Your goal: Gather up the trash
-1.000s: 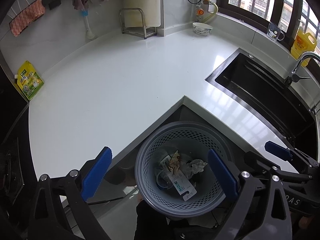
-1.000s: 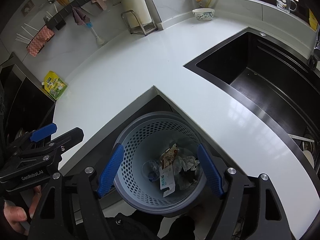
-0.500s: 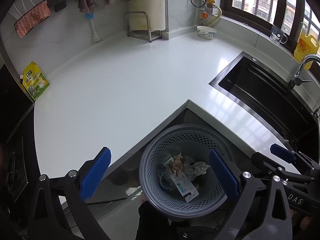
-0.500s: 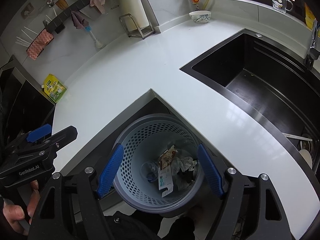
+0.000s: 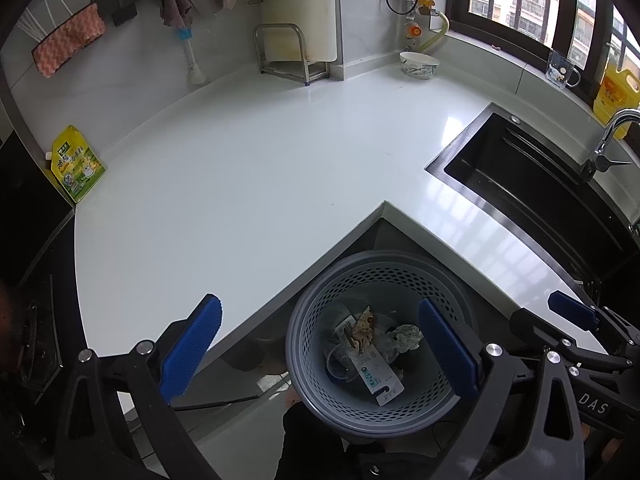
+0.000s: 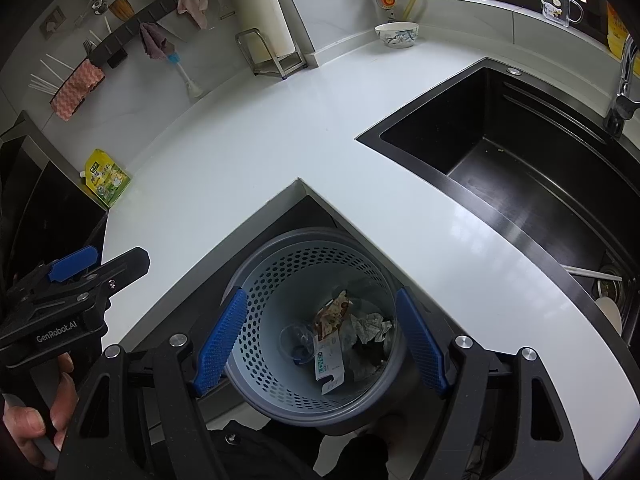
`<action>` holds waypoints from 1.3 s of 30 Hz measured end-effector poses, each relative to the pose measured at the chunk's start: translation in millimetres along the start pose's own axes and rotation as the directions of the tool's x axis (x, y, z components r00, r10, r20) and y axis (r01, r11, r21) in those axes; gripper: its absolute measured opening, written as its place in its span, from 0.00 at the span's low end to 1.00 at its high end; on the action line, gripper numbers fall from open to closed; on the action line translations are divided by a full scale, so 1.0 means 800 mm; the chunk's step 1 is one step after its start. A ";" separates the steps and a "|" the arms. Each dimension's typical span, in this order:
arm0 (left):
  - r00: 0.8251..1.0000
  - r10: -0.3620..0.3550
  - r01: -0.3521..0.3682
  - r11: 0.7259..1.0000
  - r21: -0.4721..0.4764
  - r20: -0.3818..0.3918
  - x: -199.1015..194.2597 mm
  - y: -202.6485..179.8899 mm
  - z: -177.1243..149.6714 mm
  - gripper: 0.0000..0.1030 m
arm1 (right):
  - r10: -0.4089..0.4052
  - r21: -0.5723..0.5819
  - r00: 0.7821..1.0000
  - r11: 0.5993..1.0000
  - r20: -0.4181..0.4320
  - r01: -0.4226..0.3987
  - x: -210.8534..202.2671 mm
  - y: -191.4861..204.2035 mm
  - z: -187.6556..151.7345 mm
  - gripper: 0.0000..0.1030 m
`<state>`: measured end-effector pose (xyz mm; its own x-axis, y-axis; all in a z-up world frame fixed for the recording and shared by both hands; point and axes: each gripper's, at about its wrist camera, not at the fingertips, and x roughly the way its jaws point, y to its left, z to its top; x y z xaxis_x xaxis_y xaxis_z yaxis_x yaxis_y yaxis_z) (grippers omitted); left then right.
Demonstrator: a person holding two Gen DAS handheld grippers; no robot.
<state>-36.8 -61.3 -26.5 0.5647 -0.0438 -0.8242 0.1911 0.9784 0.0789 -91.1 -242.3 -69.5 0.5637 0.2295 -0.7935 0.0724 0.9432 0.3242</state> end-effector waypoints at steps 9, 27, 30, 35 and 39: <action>1.000 0.006 -0.007 1.000 -0.010 -0.009 0.002 0.001 -0.001 0.94 | -0.004 -0.002 1.000 1.000 -0.006 0.004 0.003 0.002 0.000 0.71; 0.999 0.022 -0.023 1.000 -0.021 -0.042 0.010 0.001 -0.001 0.94 | -0.011 -0.009 1.000 1.000 -0.014 0.011 0.007 0.007 -0.001 0.71; 0.999 0.020 -0.021 0.999 -0.025 -0.036 0.009 0.002 -0.002 0.94 | -0.012 -0.008 1.000 1.000 -0.014 0.012 0.007 0.008 -0.001 0.71; 0.999 0.017 -0.018 0.999 -0.028 -0.031 0.007 0.000 -0.003 0.94 | -0.012 -0.007 1.000 1.000 -0.015 0.012 0.007 0.008 -0.001 0.71; 0.999 0.021 -0.022 0.999 -0.033 -0.041 0.009 0.001 -0.004 0.94 | -0.012 -0.008 1.000 1.000 -0.014 0.012 0.007 0.008 -0.001 0.71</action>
<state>-35.3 -60.5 -34.1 0.5350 -0.0148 -0.8447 0.1518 0.9853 0.0788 -88.3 -235.0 -72.6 0.5513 0.2214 -0.8044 0.0723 0.9479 0.3104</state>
